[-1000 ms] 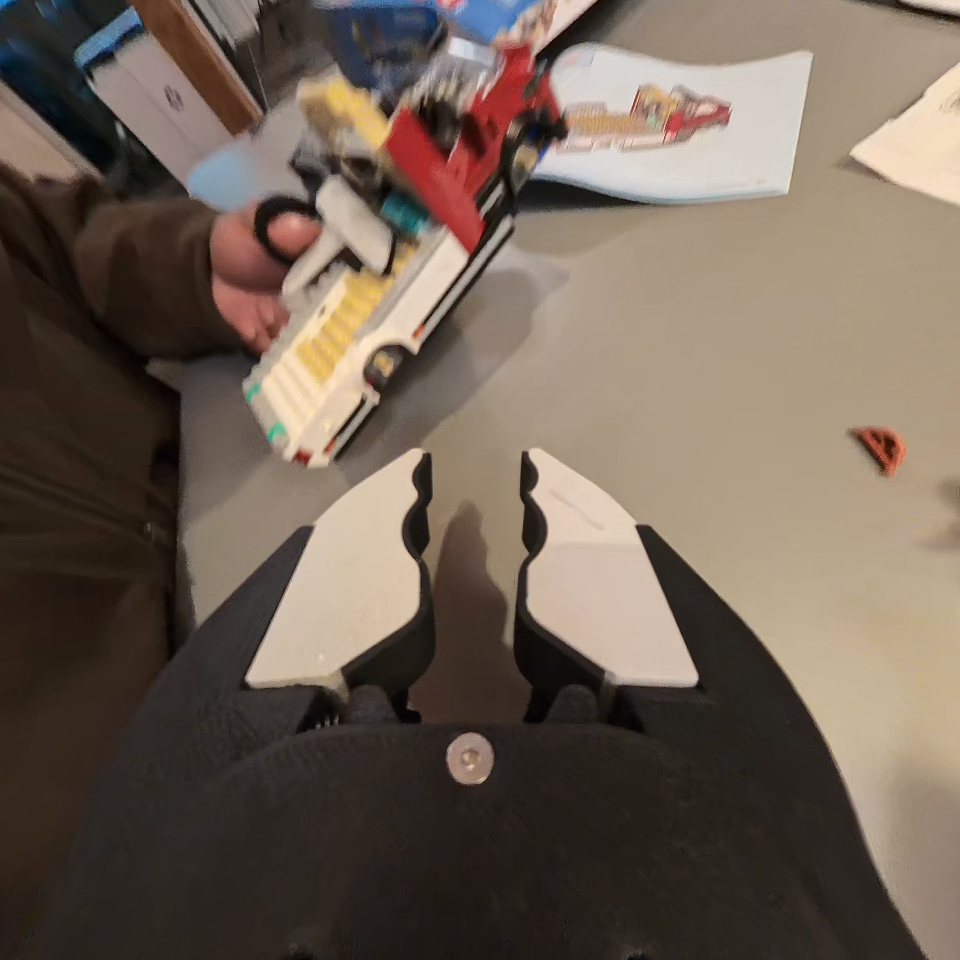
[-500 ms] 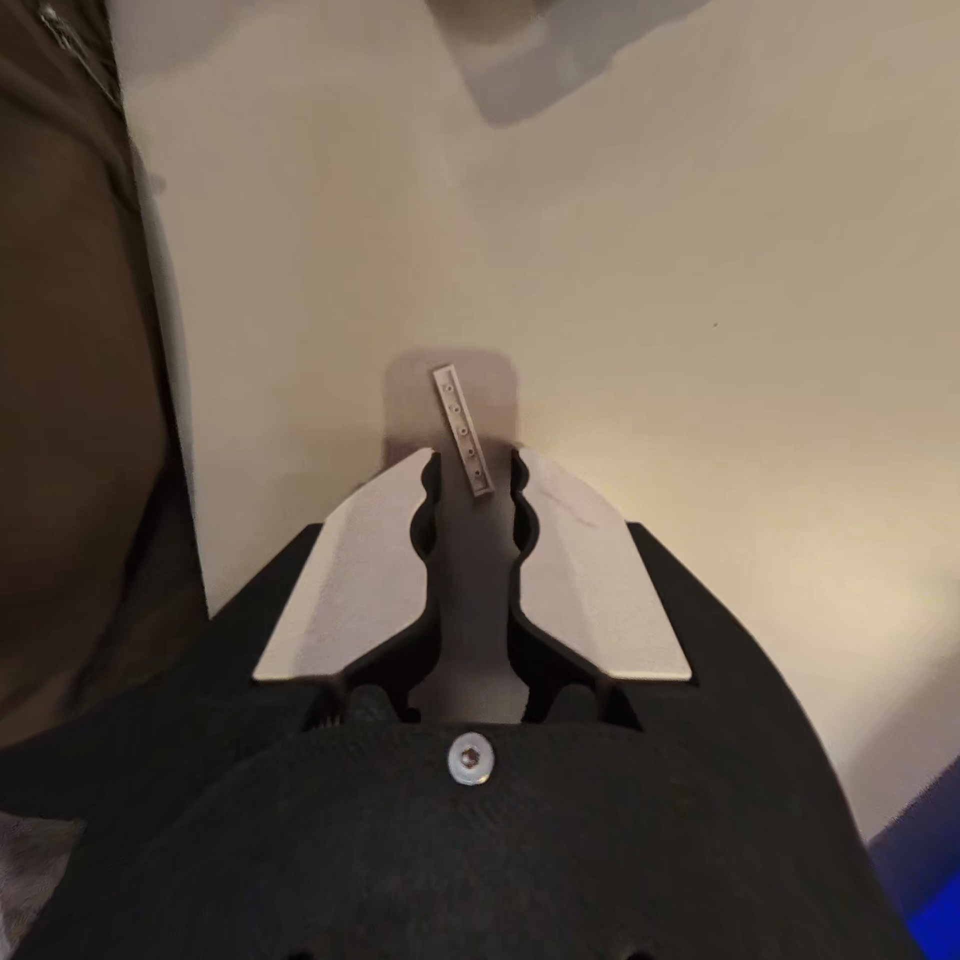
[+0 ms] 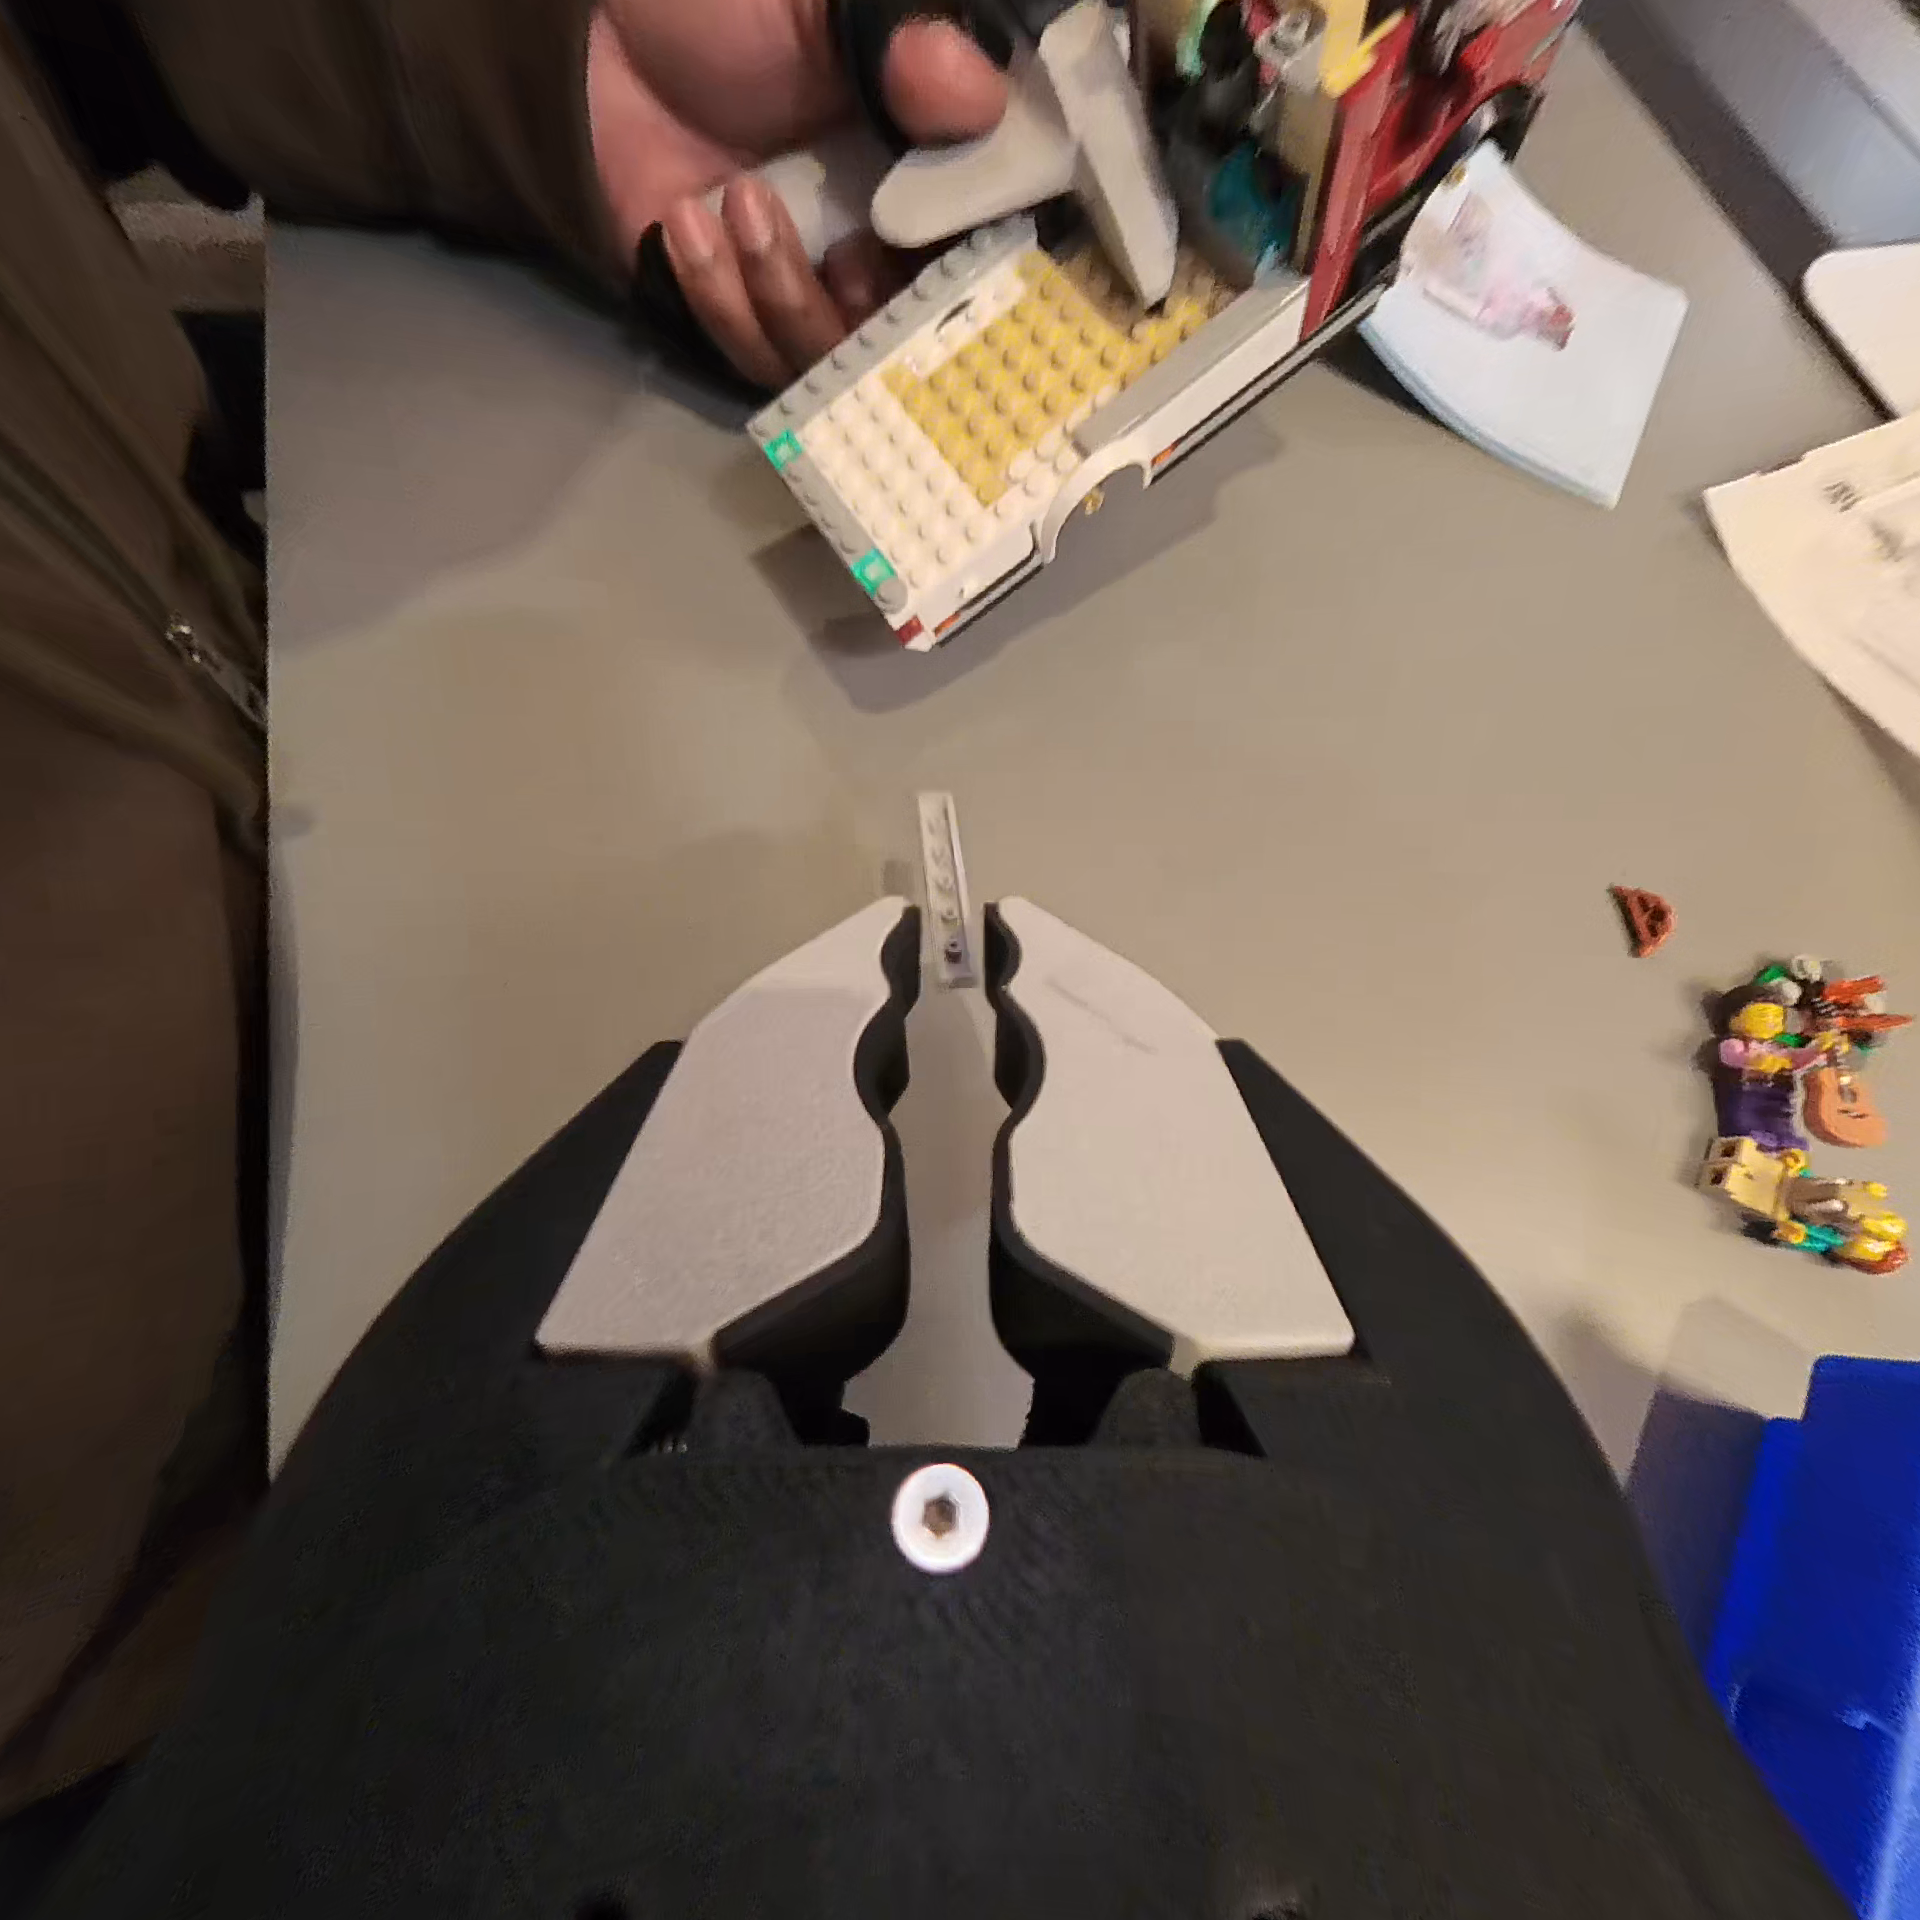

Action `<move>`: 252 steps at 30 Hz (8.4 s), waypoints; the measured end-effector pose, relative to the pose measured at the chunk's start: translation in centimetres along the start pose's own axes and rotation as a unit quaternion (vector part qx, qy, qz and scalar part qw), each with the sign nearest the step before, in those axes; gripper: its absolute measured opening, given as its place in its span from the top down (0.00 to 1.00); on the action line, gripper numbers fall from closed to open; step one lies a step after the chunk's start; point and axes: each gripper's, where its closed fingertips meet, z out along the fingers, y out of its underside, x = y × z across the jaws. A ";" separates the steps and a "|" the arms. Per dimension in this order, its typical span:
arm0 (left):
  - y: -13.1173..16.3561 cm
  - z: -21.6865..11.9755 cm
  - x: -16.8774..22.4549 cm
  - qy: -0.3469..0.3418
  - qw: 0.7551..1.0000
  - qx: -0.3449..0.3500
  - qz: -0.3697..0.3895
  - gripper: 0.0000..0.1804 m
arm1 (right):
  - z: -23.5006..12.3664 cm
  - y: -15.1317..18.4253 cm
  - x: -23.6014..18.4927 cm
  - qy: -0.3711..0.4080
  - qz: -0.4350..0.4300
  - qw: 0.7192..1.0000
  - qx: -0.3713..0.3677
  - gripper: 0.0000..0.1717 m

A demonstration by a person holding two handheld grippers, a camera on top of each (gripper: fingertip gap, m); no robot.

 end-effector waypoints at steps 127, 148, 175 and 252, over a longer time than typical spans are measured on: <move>-4.2 2.0 -1.5 0.030 0.997 0.056 -0.050 0.88 | 8.1 -5.9 7.6 -0.225 0.368 0.886 0.171 0.65; -3.3 2.2 -0.5 0.048 0.997 0.044 -0.037 0.89 | 8.2 -6.0 7.0 -0.250 0.376 0.877 0.165 0.77; -3.2 2.1 0.1 0.070 0.996 0.040 -0.029 0.89 | 7.6 -7.0 6.2 -0.270 0.365 0.869 0.198 0.88; -5.0 0.8 0.9 0.094 0.991 0.092 0.003 0.89 | 6.9 -7.2 5.5 -0.296 0.441 0.823 0.202 0.80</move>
